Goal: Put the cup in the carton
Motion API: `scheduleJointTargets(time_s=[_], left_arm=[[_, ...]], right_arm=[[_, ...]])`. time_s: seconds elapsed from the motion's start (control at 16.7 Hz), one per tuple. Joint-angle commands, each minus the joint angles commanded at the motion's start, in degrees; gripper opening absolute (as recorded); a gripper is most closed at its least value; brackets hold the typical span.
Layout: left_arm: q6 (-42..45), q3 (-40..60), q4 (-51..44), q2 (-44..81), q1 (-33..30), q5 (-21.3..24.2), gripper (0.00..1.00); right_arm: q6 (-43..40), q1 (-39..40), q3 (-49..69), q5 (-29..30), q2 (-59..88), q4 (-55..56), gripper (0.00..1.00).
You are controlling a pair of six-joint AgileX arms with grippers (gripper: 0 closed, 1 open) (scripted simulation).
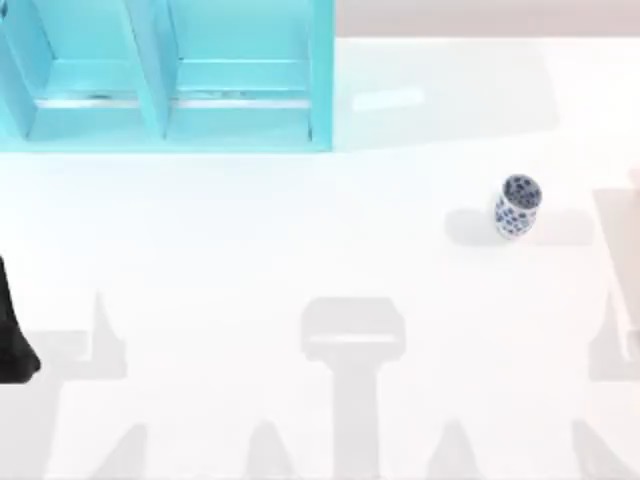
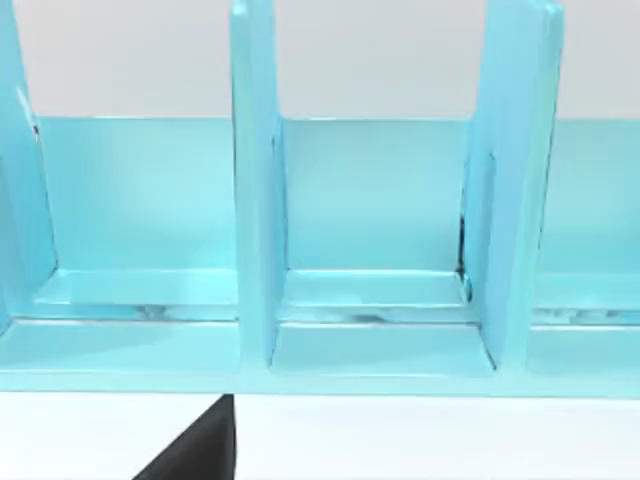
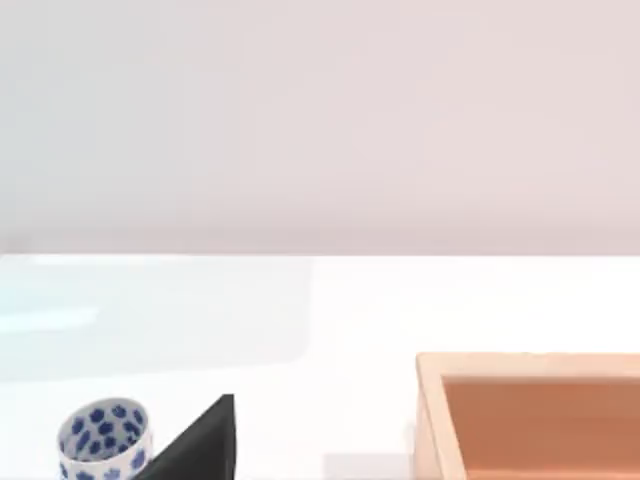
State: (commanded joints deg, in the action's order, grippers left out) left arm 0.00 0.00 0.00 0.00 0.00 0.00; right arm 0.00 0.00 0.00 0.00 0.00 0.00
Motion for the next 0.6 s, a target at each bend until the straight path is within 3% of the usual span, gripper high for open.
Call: scheduleJointTargets(time_s=[0.3,0.6], left_arm=[[0.0,0.0,0.0,0.0,0.0,0.0,1.0],[0.0,0.0,0.0,0.0,0.0,0.0,1.0]], right_arm=[[0.21,0.73,3.32,0.4,3.24,-2.18,1.0],[1.41,3.83,19.15,1.89,18.78,-12.71,1.0]])
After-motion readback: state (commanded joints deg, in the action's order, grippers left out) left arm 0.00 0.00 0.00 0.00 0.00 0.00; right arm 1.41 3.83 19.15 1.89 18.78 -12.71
